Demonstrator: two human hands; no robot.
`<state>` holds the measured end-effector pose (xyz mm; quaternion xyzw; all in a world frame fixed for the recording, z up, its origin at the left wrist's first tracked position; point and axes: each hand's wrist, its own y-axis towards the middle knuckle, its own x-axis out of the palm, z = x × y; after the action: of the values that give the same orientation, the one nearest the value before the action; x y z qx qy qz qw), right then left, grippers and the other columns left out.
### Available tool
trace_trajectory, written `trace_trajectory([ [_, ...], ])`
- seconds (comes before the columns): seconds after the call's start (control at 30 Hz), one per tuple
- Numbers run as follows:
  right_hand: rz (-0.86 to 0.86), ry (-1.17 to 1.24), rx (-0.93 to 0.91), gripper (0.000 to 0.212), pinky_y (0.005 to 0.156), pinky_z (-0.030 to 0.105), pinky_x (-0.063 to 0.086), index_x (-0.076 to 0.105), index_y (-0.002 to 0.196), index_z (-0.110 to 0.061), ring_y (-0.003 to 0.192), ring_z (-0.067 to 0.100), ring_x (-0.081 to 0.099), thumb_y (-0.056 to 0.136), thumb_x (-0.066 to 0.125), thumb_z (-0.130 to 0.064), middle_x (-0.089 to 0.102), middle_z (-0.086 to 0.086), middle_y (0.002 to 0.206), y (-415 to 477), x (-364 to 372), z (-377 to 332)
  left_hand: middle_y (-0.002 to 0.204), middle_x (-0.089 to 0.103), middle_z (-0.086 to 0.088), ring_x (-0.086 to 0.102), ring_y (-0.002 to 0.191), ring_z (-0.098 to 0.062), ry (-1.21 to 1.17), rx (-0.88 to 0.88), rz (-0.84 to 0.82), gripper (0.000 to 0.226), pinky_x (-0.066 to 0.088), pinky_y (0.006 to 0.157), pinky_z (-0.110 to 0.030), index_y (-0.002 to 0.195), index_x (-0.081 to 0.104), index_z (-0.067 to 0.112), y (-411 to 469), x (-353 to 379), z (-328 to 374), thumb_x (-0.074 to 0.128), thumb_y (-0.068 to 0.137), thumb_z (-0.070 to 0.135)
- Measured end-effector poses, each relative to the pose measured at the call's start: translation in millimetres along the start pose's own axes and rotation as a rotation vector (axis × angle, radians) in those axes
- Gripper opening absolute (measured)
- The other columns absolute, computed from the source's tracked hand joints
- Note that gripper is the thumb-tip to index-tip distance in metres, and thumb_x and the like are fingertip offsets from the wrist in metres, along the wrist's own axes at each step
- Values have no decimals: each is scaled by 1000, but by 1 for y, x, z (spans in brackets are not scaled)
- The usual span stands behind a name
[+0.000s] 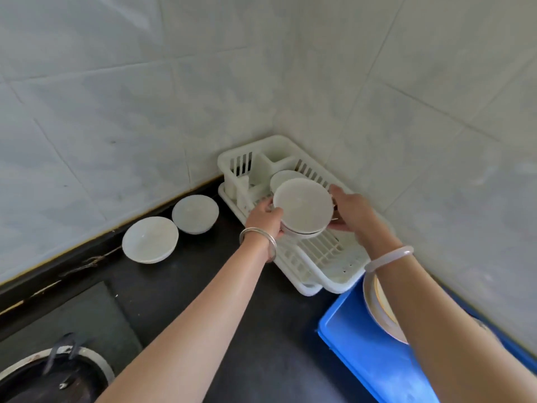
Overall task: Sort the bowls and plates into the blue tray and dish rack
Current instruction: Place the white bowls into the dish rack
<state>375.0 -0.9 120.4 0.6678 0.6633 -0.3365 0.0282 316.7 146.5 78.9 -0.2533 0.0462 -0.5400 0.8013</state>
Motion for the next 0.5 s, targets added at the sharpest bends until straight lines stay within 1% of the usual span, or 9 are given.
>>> trace_trajectory([
  [0.1, -9, 54, 54, 42, 82, 44, 58, 61, 71, -10, 70, 29, 67, 92, 49, -44, 66, 12, 69, 26, -23, 16, 112, 53, -9, 55, 81, -23, 87, -61, -68, 45, 54, 86, -46, 126, 51, 17, 19, 36, -6, 38, 86, 1],
  [0.17, -16, 67, 97, 42, 78, 42, 58, 59, 73, -8, 64, 26, 63, 94, 48, -43, 63, 12, 67, 40, -32, 27, 122, 54, -13, 54, 86, -25, 136, -99, -103, 45, 53, 88, -46, 125, 52, 14, 31, 55, -12, 35, 86, -1],
  [0.23, -21, 74, 134, 41, 71, 41, 57, 58, 82, -6, 65, 26, 62, 95, 46, -43, 62, 12, 70, 54, -38, 37, 127, 52, -15, 52, 89, -27, 172, -137, -132, 45, 52, 82, -43, 125, 52, 13, 42, 71, -17, 34, 87, -4],
  [0.3, -30, 79, 163, 42, 66, 39, 56, 58, 94, -5, 72, 30, 64, 96, 44, -44, 63, 14, 76, 69, -41, 46, 129, 51, -15, 52, 84, -26, 239, -178, -170, 46, 52, 74, -41, 126, 51, 13, 52, 81, -21, 34, 88, -6],
  [0.4, -48, 36, 205, 51, 76, 42, 57, 59, 105, -5, 87, 35, 65, 97, 36, -50, 66, 17, 85, 91, -40, 59, 133, 49, -15, 50, 92, -26, 312, -252, -219, 42, 51, 75, -38, 128, 48, 10, 68, 90, -29, 36, 91, -6],
  [0.5, -46, -1, 236, 60, 78, 43, 57, 59, 112, -6, 90, 34, 67, 94, 34, -57, 68, 20, 100, 109, -36, 69, 135, 47, -15, 49, 91, -26, 362, -276, -229, 44, 50, 76, -38, 131, 45, 10, 79, 95, -38, 37, 91, -6],
])
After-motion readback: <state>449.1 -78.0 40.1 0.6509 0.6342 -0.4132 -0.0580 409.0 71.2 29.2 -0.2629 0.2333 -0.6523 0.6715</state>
